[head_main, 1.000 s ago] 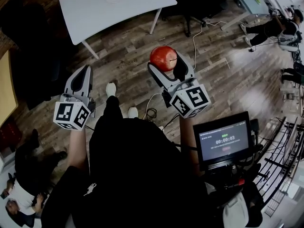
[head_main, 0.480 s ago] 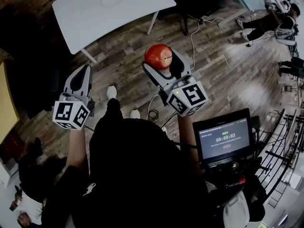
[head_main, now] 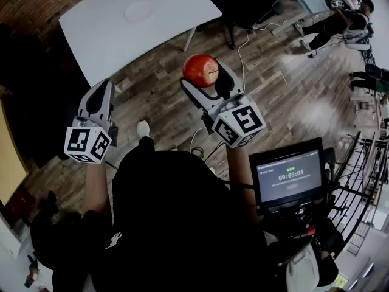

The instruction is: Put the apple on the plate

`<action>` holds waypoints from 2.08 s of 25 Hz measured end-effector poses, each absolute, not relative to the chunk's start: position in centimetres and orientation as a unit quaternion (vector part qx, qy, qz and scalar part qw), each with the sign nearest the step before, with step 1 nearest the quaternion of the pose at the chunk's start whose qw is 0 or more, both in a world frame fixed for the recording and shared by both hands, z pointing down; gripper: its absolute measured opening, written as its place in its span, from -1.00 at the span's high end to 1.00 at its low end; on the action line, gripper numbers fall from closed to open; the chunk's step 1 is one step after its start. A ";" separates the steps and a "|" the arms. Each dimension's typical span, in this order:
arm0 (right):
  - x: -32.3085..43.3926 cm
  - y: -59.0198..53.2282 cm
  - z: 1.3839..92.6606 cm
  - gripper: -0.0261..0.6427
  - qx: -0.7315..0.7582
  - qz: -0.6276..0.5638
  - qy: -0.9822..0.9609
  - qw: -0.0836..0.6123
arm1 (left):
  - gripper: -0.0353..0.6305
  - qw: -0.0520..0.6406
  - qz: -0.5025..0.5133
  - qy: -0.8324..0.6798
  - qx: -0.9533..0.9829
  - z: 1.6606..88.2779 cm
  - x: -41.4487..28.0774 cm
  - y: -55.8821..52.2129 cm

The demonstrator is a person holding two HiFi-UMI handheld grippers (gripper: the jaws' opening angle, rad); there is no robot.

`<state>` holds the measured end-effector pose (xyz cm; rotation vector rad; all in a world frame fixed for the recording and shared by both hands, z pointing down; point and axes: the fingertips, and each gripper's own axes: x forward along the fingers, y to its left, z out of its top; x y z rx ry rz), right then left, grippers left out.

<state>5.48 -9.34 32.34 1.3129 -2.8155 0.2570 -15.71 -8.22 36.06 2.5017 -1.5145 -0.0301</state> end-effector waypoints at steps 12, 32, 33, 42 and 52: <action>2.8 -12.4 30.6 -0.26 0.450 0.077 -0.889 0.013 | 0.88 0.115 -0.012 -0.486 0.866 34.8 -18.5 -12.4; -3.4 -18.9 34.6 -0.26 0.475 0.099 -0.873 0.048 | 0.88 0.143 0.004 -0.469 0.872 40.2 -24.9 -20.3; -3.8 -19.1 34.5 -0.26 0.474 0.099 -0.874 0.048 | 0.88 0.145 0.000 -0.470 0.871 40.0 -25.4 -20.4; -5.6 -19.6 33.3 -0.26 0.463 0.103 -0.879 0.043 | 0.88 0.159 -0.004 -0.489 0.858 40.0 -27.9 -20.7; -5.8 -19.5 33.7 -0.26 0.449 0.112 -0.886 0.033 | 0.88 0.153 -0.009 -0.502 0.851 39.9 -28.4 -19.8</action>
